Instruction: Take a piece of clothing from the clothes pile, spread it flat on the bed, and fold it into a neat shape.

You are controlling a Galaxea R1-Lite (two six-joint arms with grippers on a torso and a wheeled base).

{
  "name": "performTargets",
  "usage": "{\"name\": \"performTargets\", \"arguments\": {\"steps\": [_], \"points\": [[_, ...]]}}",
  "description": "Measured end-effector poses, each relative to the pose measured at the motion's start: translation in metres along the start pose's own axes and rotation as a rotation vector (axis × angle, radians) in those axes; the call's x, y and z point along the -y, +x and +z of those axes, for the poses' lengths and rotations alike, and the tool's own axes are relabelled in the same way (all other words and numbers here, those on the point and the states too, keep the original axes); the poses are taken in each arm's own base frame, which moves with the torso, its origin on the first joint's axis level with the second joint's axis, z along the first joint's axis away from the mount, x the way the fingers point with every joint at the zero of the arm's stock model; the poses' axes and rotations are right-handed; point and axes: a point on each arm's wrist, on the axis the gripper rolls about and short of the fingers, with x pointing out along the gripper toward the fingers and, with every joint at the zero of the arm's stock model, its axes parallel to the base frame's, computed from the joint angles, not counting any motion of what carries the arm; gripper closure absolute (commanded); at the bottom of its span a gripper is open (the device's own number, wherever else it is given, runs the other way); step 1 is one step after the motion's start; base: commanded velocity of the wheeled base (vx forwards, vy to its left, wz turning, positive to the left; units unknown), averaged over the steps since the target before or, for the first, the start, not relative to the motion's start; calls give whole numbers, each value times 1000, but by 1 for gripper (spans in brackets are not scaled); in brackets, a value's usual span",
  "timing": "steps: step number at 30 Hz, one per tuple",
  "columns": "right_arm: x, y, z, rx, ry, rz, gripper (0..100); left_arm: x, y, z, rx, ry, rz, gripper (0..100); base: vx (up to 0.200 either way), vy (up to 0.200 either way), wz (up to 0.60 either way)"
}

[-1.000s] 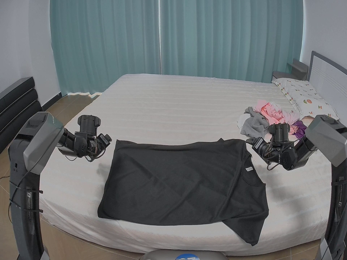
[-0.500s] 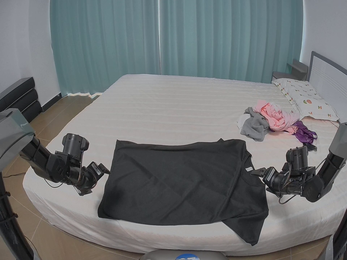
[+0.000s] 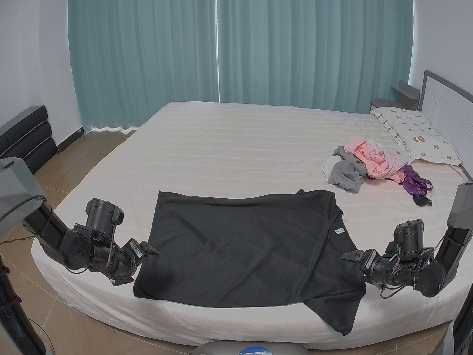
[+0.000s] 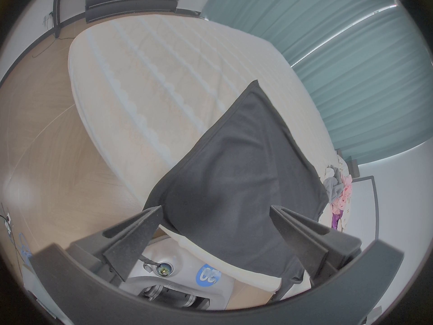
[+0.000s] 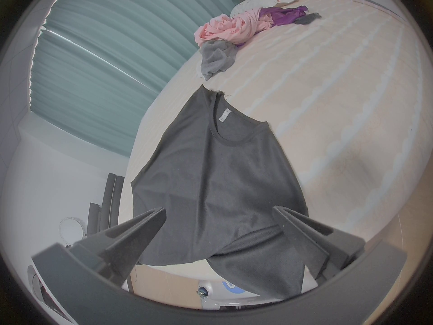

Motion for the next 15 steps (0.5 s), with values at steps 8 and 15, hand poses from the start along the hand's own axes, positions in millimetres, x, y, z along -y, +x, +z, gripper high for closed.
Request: {"name": "performTargets", "arguments": {"steps": [8, 15], "points": [[7, 0, -6, -23, 4, -21, 0, -3, 7, -7, -28, 8, 23, 0, -125, 0, 0], [9, 3, -7, -11, 2, -9, 0, -4, 8, -8, -34, 8, 30, 0, -29, 0, 0]]}}
